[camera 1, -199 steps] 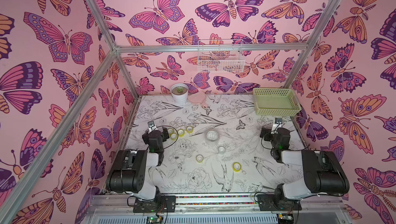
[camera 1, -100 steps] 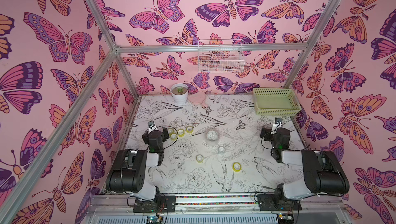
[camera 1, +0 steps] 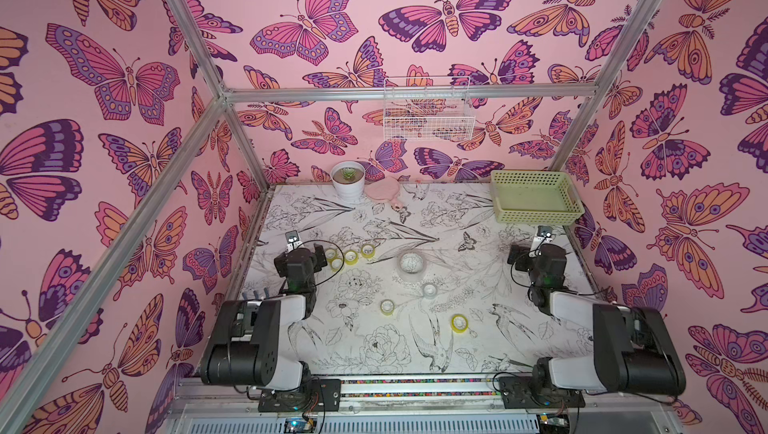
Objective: Put the transparent tape into the storage box
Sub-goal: Move the storage box to the center of the board.
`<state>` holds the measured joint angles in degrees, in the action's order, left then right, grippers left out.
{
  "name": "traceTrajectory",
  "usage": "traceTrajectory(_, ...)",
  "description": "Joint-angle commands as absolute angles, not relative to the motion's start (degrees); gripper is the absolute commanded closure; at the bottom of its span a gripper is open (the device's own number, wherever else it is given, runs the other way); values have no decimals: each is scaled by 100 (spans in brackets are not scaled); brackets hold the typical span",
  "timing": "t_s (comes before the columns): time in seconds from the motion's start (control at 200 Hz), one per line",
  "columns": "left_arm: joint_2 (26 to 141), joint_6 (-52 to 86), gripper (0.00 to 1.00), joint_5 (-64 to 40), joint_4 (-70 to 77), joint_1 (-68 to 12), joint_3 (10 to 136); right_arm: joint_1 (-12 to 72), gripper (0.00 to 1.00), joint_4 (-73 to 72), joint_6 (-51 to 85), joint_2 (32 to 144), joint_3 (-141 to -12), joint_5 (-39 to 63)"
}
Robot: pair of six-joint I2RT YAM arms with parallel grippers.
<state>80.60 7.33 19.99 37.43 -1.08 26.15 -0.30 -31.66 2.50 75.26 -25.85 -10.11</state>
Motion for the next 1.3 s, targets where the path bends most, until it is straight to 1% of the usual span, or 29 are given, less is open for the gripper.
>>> traceTrajectory(0.0, 7466, 1177, 0, 2362, 2134, -62, 3340, -62, 1, -1780, 988, 6709, -3089, -1651)
traceTrajectory(0.065, 7089, 1768, 0, 2296, 893, -17, 3918, -62, 1, -1467, 1572, 6347, -3206, -1852)
traceTrajectory(0.12, 6918, 2023, 0, 1810, -83, 48, 4470, -62, 1, -632, 2428, 5999, -3508, -2179)
traceTrajectory(0.16, 6810, 2343, 0, 1724, -665, 61, 4779, -77, 1, -201, 2785, 5838, -3734, -2262)
traceTrajectory(0.205, 6690, 2770, 0, 1660, -1135, 89, 5011, -79, 1, 132, 2801, 5714, -3966, -2067)
traceTrajectory(0.28, 6535, 2892, 0, 963, -1464, 192, 5240, -88, 1, 801, 2899, 5705, -4460, -1808)
traceTrajectory(0.386, 6471, 3083, 0, 754, -2117, 189, 5647, -88, 1, 1902, 2740, 6004, -5362, -1361)
traceTrajectory(0.456, 6460, 3197, 0, 621, -2433, 185, 5813, -88, 1, 2338, 2569, 6267, -5735, -1038)
traceTrajectory(0.591, 6638, 3155, 0, 299, -2910, 161, 6086, -81, 1, 2655, 2490, 6653, -5998, -634)
traceTrajectory(0.696, 7222, 2947, 0, 177, -3725, 104, 6615, -73, 1, 2654, 2553, 6898, -6036, -462)
traceTrajectory(0.721, 7526, 2855, 0, 98, -3863, 68, 6722, -63, 1, 2642, 2560, 6970, -6057, -445)
traceTrajectory(0.786, 7822, 2860, 0, -229, -3998, 23, 6884, -21, 1, 2713, 2504, 7301, -6218, -375)
traceTrajectory(0.861, 7917, 2941, 0, -745, -3945, 13, 6887, 50, 1, 2987, 2358, 7907, -6653, -500)
traceTrajectory(0.966, 7804, 2912, 0, -870, -3612, 9, 6673, 128, 1, 3715, 2124, 9043, -7683, -611)
traceTrajectory(1.037, 7694, 3155, 0, -615, -3515, 54, 6556, 211, 1, 4233, 1933, 9875, -8551, -703)
traceTrajectory(1.187, 7561, 3236, 0, -826, -3491, 185, 6532, 442, 1, 4593, 1571, 11182, -9978, -1106)
traceTrajectory(1.297, 7440, 3331, 0, -909, -3494, 186, 6504, 475, 1, 4657, 1463, 11986, -10861, -1128)
